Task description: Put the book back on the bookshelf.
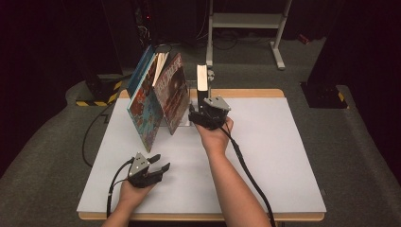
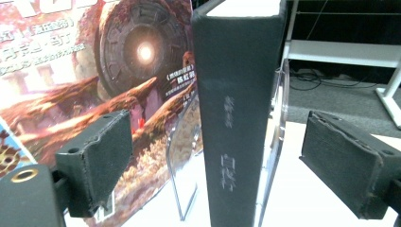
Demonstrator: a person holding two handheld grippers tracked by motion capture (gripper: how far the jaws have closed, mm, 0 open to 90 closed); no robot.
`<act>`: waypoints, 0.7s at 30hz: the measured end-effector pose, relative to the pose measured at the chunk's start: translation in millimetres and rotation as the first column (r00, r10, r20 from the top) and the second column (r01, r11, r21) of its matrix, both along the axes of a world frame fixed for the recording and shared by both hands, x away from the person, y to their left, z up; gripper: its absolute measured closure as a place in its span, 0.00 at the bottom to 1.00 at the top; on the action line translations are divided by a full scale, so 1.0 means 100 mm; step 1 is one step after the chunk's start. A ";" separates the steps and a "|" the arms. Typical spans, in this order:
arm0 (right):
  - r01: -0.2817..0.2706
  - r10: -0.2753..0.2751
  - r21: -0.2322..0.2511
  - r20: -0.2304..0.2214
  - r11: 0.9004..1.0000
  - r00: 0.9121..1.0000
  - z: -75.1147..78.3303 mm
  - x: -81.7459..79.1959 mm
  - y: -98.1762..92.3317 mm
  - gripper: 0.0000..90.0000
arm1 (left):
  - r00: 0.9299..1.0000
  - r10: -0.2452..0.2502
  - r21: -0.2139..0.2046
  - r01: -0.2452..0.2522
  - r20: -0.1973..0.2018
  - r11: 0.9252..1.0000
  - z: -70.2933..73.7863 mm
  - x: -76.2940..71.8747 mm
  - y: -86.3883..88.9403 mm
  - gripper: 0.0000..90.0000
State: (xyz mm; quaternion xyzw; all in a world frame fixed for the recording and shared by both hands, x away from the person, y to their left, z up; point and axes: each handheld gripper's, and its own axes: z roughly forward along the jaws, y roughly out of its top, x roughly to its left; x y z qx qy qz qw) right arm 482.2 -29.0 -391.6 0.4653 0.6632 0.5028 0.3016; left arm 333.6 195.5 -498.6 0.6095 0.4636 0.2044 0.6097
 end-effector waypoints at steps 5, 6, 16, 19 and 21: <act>-0.039 0.039 -0.001 0.002 0.999 0.999 -0.01 -0.09 -0.15 0.10 | 1.000 -0.008 0.024 0.008 0.004 1.000 -0.01 -0.01 -0.02 0.49; -0.045 0.045 -0.003 0.009 0.999 0.999 -0.02 -0.11 -0.17 0.10 | 1.000 -0.006 0.025 0.006 0.003 1.000 -0.01 -0.01 -0.03 0.48; -0.134 0.134 -0.028 -0.012 0.991 0.991 -0.17 -0.43 -0.61 0.10 | 1.000 0.023 0.046 -0.022 -0.017 0.999 -0.02 0.02 -0.03 0.44; -0.154 0.153 -0.022 -0.042 0.988 0.987 -0.26 -0.57 -0.87 0.10 | 0.999 0.028 0.045 -0.027 -0.026 0.999 -0.01 0.03 -0.03 0.42; -0.154 0.152 -0.034 -0.062 0.987 0.986 -0.32 -0.66 -1.04 0.10 | 0.999 0.033 0.040 -0.032 -0.042 0.999 -0.01 0.05 -0.03 0.41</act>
